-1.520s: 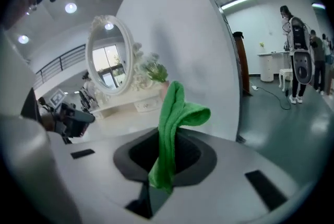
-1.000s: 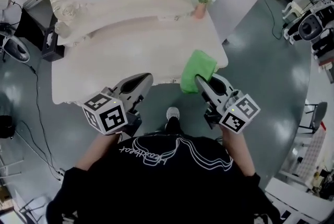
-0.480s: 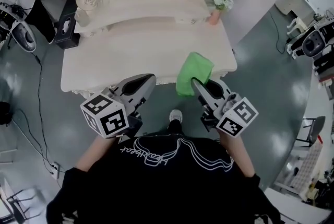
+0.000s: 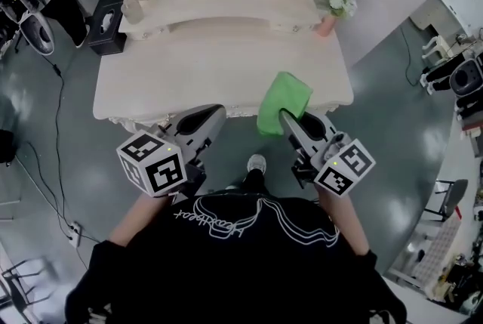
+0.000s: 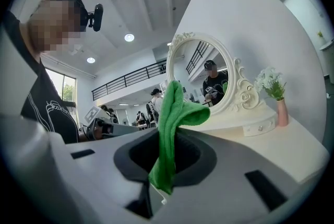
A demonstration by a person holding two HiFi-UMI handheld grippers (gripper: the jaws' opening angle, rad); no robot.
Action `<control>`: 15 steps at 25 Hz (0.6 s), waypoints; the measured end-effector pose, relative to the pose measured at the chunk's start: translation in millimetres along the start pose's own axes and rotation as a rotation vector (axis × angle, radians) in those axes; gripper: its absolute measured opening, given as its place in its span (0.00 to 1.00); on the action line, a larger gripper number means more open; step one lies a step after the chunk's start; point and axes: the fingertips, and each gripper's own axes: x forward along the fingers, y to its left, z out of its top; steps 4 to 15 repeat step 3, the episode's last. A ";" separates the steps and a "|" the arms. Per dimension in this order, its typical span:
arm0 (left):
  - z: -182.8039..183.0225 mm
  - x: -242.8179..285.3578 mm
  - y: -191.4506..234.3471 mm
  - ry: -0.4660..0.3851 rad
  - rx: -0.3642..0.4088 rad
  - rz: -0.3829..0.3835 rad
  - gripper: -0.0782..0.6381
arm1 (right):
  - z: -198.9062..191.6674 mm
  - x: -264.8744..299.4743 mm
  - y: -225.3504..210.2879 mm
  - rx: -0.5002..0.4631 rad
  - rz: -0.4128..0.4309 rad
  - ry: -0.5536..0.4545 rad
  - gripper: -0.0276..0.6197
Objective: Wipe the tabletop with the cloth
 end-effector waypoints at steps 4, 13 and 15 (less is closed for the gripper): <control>0.6 -4.6 2.4 0.000 0.002 0.003 0.11 | -1.4 3.2 4.2 -0.015 -0.002 0.012 0.12; 0.6 -4.6 2.4 0.000 0.002 0.003 0.11 | -1.4 3.2 4.2 -0.015 -0.002 0.012 0.12; 0.6 -4.6 2.4 0.000 0.002 0.003 0.11 | -1.4 3.2 4.2 -0.015 -0.002 0.012 0.12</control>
